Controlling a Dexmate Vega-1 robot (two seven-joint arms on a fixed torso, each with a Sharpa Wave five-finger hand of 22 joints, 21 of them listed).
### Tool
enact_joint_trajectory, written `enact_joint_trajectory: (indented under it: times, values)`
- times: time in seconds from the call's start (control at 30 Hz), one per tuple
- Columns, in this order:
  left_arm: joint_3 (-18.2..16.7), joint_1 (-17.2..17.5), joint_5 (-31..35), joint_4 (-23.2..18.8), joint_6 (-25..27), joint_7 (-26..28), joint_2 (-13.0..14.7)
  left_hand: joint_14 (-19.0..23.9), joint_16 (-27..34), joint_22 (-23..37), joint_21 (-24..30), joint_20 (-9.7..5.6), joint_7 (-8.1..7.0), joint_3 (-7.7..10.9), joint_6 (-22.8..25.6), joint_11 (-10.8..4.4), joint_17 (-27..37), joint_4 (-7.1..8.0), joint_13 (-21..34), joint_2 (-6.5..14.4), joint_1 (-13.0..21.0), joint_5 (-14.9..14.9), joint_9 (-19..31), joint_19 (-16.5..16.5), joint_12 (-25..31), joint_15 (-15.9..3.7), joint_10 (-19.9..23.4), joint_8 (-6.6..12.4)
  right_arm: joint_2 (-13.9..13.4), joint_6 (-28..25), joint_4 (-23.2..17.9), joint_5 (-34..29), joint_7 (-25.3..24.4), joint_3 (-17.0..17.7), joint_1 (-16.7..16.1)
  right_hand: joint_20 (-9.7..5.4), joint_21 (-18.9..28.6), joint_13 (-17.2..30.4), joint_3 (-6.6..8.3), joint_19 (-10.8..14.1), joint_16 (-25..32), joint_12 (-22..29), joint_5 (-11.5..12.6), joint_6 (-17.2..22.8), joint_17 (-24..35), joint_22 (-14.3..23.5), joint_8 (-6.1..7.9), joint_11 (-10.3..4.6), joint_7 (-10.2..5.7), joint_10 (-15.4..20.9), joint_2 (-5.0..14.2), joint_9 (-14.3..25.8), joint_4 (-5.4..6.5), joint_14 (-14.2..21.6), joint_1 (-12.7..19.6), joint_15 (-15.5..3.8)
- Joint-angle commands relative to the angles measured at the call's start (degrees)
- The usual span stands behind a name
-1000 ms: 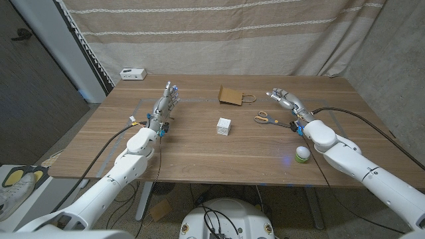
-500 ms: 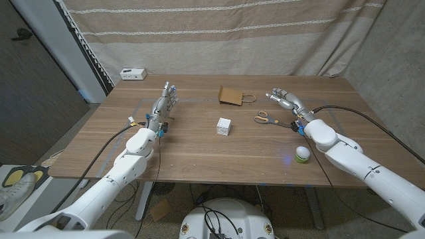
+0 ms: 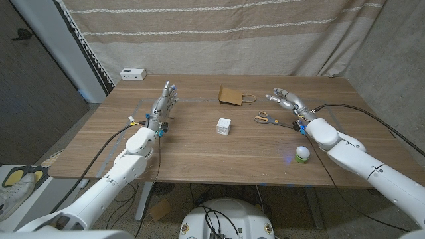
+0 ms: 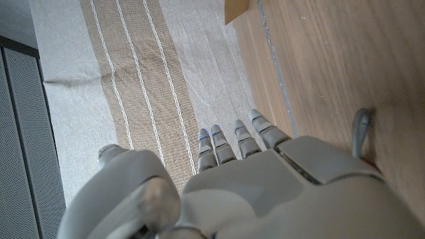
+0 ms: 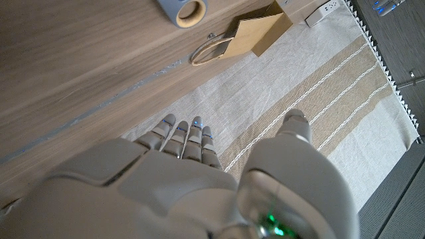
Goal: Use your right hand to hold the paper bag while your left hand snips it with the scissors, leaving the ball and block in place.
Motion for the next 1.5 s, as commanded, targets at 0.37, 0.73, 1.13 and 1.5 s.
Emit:
enact_joint_trajectory:
  times: [0.37, 0.73, 1.13, 1.5]
  values:
    - [0.74, 0.27, 1.1, -2.15, 0.82, 1.27, -0.12, -0.12, 0.22, 0.2, -0.13, -4.63, 0.23, -0.37, 0.45, -0.18, 0.14, 0.19, -0.02, -0.04, -0.6, -0.04, 0.17, 0.59, 0.26, -8.11, 0.47, 0.03, -2.51, -1.67, -2.15, -2.15, -1.4, 1.16, -2.06, -0.17, -0.33, 0.12, -0.02, 0.71, 0.2, 0.23, 0.71, 0.09, 0.21, 0.17, -0.02, -0.39, 0.02, 0.68, 0.48, 0.22, -0.36, 0.9, 1.18, -2.01]
    - [0.87, 0.28, 1.29, -2.36, 1.32, 1.58, -0.04, 0.0, 0.25, 0.2, -0.14, -4.64, 0.1, -0.35, 0.5, -0.15, 0.13, 0.2, -0.02, -0.05, -0.59, -0.02, 0.17, 0.6, 0.26, -8.13, 0.49, 0.0, -3.41, -2.96, -2.96, -4.01, -1.36, 0.79, -1.98, -0.2, -0.37, 0.13, 0.06, 0.81, 0.19, 0.27, 0.92, 0.39, 0.21, 0.18, 0.01, -0.51, 0.01, 0.82, 0.54, 0.22, -0.43, 1.03, 1.54, -2.13]
    - [0.78, 0.7, 1.31, -2.69, 1.53, 2.08, 0.04, -0.03, 0.23, 0.19, -0.16, -4.66, 0.21, -0.34, 0.53, -0.14, 0.12, 0.2, -0.02, -0.06, -0.57, 0.0, 0.17, 0.58, 0.26, -8.16, 0.5, -0.04, -3.87, -3.89, -3.33, -5.31, -1.15, 0.37, -1.74, -0.15, -0.44, 0.13, 0.11, 0.83, 0.16, 0.27, 1.13, 0.47, 0.21, 0.18, -0.06, -0.46, -0.08, 0.86, 0.6, 0.23, -0.48, 1.12, 1.87, -2.16]
    - [0.93, 0.47, 1.39, -2.22, 1.59, 1.72, 0.11, -0.07, 0.21, 0.19, -0.17, -4.67, 0.25, -0.34, 0.61, -0.19, 0.12, 0.21, -0.02, -0.06, -0.56, 0.01, 0.17, 0.57, 0.25, -8.17, 0.5, -0.04, -4.78, -4.79, -4.33, -5.97, -1.15, 0.57, -2.37, 0.16, -0.39, 0.14, 0.18, 1.42, 0.1, 0.49, 1.49, 0.22, 0.15, 0.17, -0.3, -0.18, 0.73, 1.53, 0.6, 0.25, -0.59, 1.43, 2.53, -1.9]
